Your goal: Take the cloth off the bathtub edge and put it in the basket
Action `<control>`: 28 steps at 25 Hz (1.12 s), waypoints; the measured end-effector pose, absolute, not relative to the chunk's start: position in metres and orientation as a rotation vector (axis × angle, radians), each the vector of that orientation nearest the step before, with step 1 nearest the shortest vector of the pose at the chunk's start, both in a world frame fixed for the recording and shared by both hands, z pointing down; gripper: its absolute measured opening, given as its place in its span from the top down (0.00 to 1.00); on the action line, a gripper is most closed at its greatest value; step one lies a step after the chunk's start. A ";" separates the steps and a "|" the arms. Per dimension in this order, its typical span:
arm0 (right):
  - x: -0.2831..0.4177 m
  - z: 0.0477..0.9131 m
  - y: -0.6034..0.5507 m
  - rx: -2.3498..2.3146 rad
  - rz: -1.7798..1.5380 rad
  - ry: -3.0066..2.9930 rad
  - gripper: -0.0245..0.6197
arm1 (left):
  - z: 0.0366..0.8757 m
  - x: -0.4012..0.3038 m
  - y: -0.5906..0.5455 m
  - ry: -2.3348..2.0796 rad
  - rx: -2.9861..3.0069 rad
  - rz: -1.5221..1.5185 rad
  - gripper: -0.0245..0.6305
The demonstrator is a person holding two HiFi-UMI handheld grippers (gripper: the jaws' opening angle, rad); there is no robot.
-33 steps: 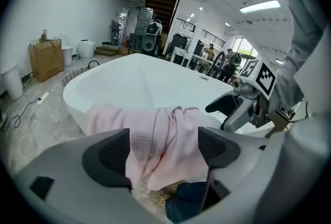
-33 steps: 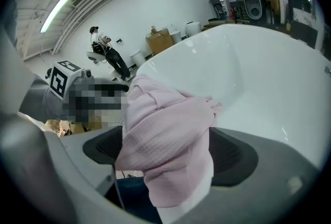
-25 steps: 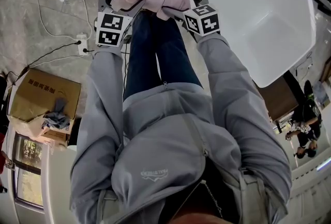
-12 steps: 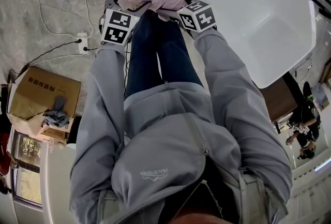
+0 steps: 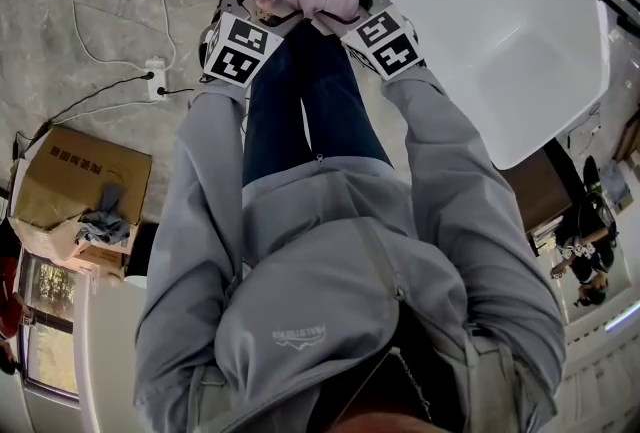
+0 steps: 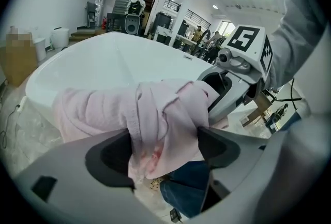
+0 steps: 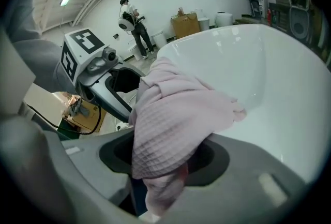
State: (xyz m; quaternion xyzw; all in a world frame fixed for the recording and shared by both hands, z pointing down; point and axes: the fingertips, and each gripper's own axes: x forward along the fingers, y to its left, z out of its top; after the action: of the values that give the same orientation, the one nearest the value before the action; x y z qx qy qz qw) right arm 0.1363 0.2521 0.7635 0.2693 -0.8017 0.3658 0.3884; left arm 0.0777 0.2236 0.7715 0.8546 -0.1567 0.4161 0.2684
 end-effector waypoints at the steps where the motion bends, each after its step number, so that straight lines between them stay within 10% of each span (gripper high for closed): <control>1: 0.136 0.760 0.252 0.684 0.913 -2.047 0.61 | 0.771 0.079 0.226 -0.407 2.302 1.124 0.36; 6: 0.132 0.740 0.252 0.647 0.831 -2.099 0.75 | 0.765 0.088 0.239 -0.302 2.328 1.113 0.41; 15: 0.124 0.716 0.249 0.621 0.768 -2.148 0.79 | 0.740 0.094 0.242 -0.301 2.454 1.120 0.81; 28: 0.110 0.615 0.228 0.666 0.679 -2.269 0.80 | 0.639 0.087 0.221 -0.450 2.571 1.094 0.84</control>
State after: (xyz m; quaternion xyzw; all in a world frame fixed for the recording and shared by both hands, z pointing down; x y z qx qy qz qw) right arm 0.1098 0.2282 0.6152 0.2550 -0.8693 0.2603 0.3340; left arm 0.0868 0.2211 0.6390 0.8974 -0.1570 0.3821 0.1552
